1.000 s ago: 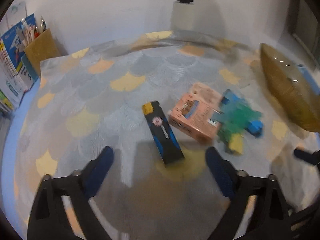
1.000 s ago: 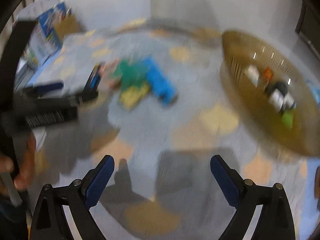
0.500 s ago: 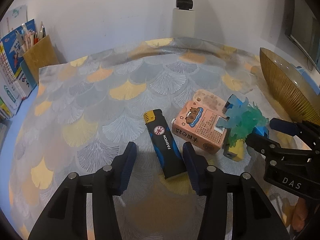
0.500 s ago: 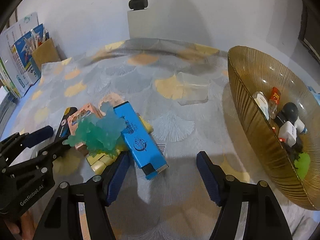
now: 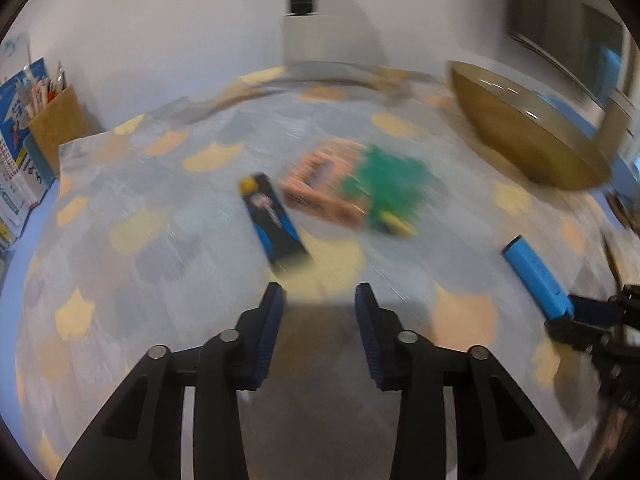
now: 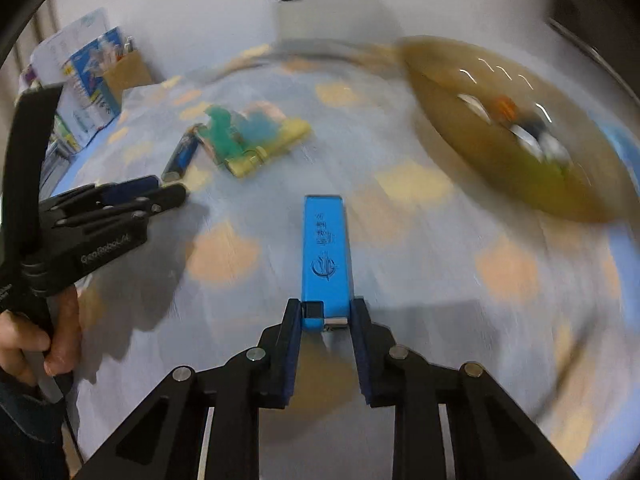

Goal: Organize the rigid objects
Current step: 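Grasp the black lighter with the left tool while the right tool grasps the blue lighter, then lower both lighters onto the table and open both tools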

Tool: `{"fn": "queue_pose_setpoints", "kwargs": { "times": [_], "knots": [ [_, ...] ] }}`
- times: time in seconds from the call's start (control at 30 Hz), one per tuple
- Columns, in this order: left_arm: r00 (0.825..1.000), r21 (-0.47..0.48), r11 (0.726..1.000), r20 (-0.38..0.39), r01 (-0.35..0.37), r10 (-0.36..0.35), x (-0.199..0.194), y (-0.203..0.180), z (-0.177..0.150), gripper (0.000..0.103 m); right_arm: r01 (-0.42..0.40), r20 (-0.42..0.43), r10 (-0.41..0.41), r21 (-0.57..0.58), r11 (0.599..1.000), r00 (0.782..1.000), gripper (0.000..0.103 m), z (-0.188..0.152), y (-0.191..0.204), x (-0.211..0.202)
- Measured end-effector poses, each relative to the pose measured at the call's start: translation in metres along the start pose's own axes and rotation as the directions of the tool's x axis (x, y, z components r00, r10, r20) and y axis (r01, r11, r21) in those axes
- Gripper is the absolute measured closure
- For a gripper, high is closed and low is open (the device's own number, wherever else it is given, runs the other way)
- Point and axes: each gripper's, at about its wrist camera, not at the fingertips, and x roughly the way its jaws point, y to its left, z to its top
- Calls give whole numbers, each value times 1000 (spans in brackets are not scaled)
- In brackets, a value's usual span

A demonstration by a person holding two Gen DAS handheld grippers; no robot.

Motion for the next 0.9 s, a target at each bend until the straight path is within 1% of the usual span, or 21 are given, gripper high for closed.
{"fn": "queue_pose_setpoints", "kwargs": {
  "times": [0.07,0.1,0.2,0.23,0.27,0.3,0.33,0.37,0.43,0.47,0.5,0.6,0.63,0.67,0.73,0.77,0.8,0.83,0.87,0.9],
  "knots": [
    [1000,15,1000,-1,17,-16,-8,-7,-9,72,5,6,-6,40,999,1000,79,-19,-9,-13],
    [1000,25,999,1,22,-22,-13,-12,-15,72,-4,11,4,59,998,1000,79,-27,-13,-18],
    [1000,35,999,7,18,-18,-21,-16,-23,70,-56,37,54,65,996,998,79,-33,-12,-21],
    [1000,29,999,7,19,-19,-21,-15,-24,67,-52,39,49,70,996,998,76,-33,-11,-20],
    [1000,21,999,3,26,-26,-22,-12,-25,60,-43,47,40,62,997,998,67,-33,-7,-20],
    [999,18,999,3,39,-40,-22,-10,-24,59,-44,41,42,46,998,998,58,-33,-4,-20],
    [999,17,999,3,46,-46,-21,-10,-25,58,-40,20,39,22,999,999,37,-33,2,-20],
    [999,18,998,3,54,-54,-21,-10,-25,54,-15,0,15,9,1000,1000,31,-34,7,-19],
    [999,40,998,-4,48,-48,-20,-14,-25,45,39,-20,-39,-15,999,999,31,-42,10,-23],
    [999,60,998,-10,32,-32,-19,-19,-25,33,79,-40,-80,-24,997,996,31,-46,9,-24],
    [1000,68,998,-9,18,-17,-19,-21,-26,30,116,-69,-117,-14,993,991,31,-54,4,-30],
    [999,61,998,-14,34,-33,-18,-18,-25,30,158,-146,-150,44,986,978,31,-74,-15,-47],
    [999,53,998,-16,42,-41,-18,-17,-25,30,176,-157,-166,53,983,974,31,-80,-20,-52],
    [999,54,998,-16,44,-43,-18,-17,-25,30,219,-171,-205,66,974,964,31,-90,-27,-60],
    [999,60,997,-16,44,-43,-18,-18,-26,30,268,-165,-249,104,958,954,31,-105,-42,-78],
    [999,62,997,-16,47,-46,-18,-19,-26,30,280,-162,-259,126,952,952,31,-109,-48,-85],
    [999,64,997,-16,48,-47,-18,-19,-26,30,273,-143,-253,145,951,957,31,-110,-51,-93],
    [999,65,997,-16,49,-48,-17,-19,-26,30,247,-103,-232,158,956,967,31,-107,-53,-101],
    [999,65,997,-15,48,-48,-17,-19,-26,30,214,-57,-207,156,964,977,31,-101,-50,-106],
    [999,64,997,-15,48,-47,-17,-19,-26,30,197,-29,-194,146,970,981,31,-94,-47,-108]
  ]
}}
